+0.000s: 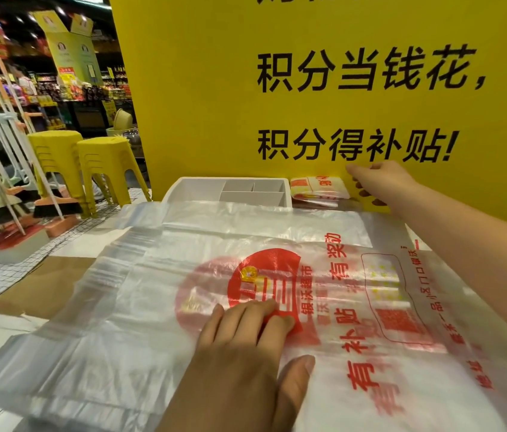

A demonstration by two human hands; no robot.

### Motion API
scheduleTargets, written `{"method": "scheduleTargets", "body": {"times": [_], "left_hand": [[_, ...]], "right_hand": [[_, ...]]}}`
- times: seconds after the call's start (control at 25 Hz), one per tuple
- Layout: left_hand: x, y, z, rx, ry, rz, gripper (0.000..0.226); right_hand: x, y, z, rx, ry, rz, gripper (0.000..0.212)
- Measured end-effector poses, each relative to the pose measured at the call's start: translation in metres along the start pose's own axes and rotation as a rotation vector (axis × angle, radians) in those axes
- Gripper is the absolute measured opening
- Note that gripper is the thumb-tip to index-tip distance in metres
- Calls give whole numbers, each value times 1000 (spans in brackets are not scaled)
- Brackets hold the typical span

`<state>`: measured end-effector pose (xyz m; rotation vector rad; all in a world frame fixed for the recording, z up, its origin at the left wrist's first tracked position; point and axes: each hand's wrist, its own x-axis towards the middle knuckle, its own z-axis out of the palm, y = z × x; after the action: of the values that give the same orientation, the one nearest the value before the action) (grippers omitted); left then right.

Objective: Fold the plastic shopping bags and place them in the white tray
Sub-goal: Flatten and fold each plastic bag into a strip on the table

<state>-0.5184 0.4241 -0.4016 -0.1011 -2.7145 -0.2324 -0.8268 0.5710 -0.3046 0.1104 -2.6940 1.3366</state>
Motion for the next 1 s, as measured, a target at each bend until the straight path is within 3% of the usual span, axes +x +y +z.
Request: {"method": "scheduleTargets", "body": {"times": [0.12,0.28,0.48,0.64,0.72,0.84,1.0], "left_hand": [[-6,4,-8,-58,-4,-14,43],[-5,14,-29,-28,-187,-74,49],[-4,16,-34,-38,-248,-46,55],[-16,10,-41,-68,-123,30,53],[-34,1,-52,-119,-162,90,63],[-52,-23,-65,-39,-276,77,77],[-60,-38,-81,-157,-233,41,57]], "right_hand": [[-30,-3,-20,-93,22,-153,45],[-120,3,-46,-235,-104,-431,22],[-253,40,-69,-290,-270,-712,30],[-307,74,-79,-483,-368,-744,54],[-313,84,-82,-535,-357,-739,63],[-309,88,-87,-543,-324,-758,61],[-304,76,-96,-530,-334,-752,50]]}}
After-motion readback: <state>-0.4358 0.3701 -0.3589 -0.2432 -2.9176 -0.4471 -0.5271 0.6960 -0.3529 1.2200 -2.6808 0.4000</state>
